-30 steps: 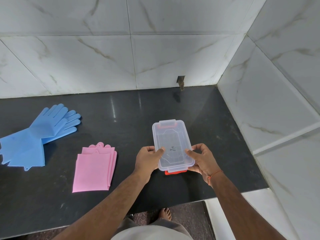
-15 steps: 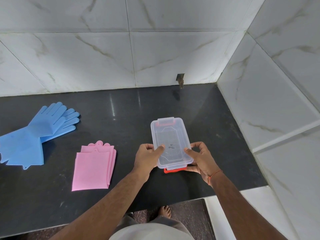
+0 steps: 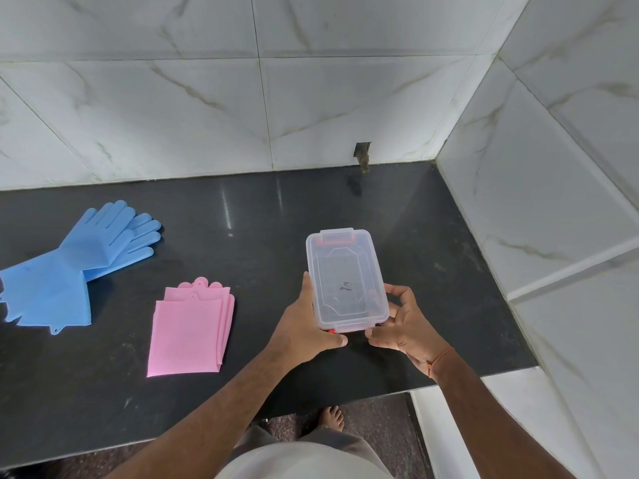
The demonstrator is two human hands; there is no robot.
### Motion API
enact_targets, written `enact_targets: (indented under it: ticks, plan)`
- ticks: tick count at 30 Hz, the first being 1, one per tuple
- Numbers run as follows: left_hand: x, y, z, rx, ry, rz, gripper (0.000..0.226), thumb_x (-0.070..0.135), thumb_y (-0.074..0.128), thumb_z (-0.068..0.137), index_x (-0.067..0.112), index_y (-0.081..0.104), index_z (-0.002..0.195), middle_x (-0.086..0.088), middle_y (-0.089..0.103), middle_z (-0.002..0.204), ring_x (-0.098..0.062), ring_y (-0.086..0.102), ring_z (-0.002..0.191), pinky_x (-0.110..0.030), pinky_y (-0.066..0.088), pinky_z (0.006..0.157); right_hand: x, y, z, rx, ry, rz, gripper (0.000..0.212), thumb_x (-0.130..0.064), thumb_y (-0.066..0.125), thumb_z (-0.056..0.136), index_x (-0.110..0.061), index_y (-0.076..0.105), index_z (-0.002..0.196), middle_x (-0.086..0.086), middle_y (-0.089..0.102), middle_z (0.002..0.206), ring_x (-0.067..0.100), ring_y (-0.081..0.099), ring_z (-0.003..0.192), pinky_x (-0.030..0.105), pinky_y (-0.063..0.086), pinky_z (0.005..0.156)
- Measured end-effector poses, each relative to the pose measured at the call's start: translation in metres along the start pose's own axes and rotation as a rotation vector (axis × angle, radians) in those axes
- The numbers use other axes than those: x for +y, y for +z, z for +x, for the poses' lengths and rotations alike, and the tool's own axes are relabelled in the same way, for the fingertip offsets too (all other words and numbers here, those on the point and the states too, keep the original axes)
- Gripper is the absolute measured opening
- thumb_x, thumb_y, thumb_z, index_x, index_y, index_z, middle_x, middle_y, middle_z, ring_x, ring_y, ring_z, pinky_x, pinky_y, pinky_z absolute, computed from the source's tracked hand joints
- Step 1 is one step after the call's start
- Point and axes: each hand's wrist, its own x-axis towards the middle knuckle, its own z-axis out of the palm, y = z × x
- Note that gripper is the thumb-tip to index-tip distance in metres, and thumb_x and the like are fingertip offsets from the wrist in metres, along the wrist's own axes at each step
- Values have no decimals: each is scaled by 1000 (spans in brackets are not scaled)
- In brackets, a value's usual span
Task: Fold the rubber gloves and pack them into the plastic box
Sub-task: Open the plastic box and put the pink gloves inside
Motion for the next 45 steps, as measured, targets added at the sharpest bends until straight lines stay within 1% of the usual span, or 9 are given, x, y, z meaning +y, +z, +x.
enact_targets:
  ticks: [9,14,19,24,28,30,34,38,45]
  plan:
    - [-3,-1,-3,11,-3,-80,123,34,96,83,48,8,167,38,51,136,5,58,122,-22,43,109,-1,7,-8,30,-94,-86,90,-18,95,70,-42,40,137,-19,71,132,15,71,122,40,66,86]
    - [4,-3,-7,21,15,-104,118,37,93,86,63,1,153,25,50,156,-5,54,136,-36,47,120,3,13,-8,113,-166,-176,85,-35,93,76,-42,38,140,-26,67,136,4,68,125,26,56,103]
    - [0,4,-10,50,17,-74,110,46,92,84,74,3,143,43,49,134,8,60,119,-15,44,106,11,17,-10,123,-172,-216,85,-43,92,74,-41,37,139,-26,69,131,1,67,124,17,56,99]
    - [0,12,-15,107,55,-111,96,60,88,82,57,22,152,54,49,125,29,53,116,10,40,79,10,17,-14,121,-157,-181,79,-31,94,79,-36,42,137,-26,70,128,2,69,122,21,58,95]
    - [0,14,-17,209,-19,-280,80,55,88,85,45,41,150,32,60,137,3,64,126,-12,57,94,-4,22,-8,376,-160,-148,34,-31,86,88,-26,65,114,-15,79,105,14,78,101,25,64,82]
    - [2,12,-15,259,-100,-350,68,48,85,92,39,47,147,19,65,136,-8,69,121,-16,61,88,-10,20,-3,394,-106,-105,25,-20,85,90,-17,68,108,-4,81,101,20,80,96,29,66,76]
    - [11,2,-5,285,-282,-513,43,43,76,100,32,54,135,11,71,126,-8,73,105,-11,59,68,-24,13,-1,346,8,32,27,-3,82,89,-8,69,113,6,83,100,26,82,88,37,68,70]
    - [13,-1,1,274,-384,-609,32,42,71,103,28,59,129,4,73,121,-18,74,108,-38,67,95,-27,12,-2,331,52,76,30,-4,83,89,-9,70,115,7,83,103,27,83,88,41,68,74]
    - [8,7,-3,311,-406,-690,28,41,71,104,27,59,125,3,73,119,-20,73,110,-45,66,99,-22,14,-2,328,58,122,33,-8,85,87,-11,69,116,9,81,107,30,82,89,46,69,77]
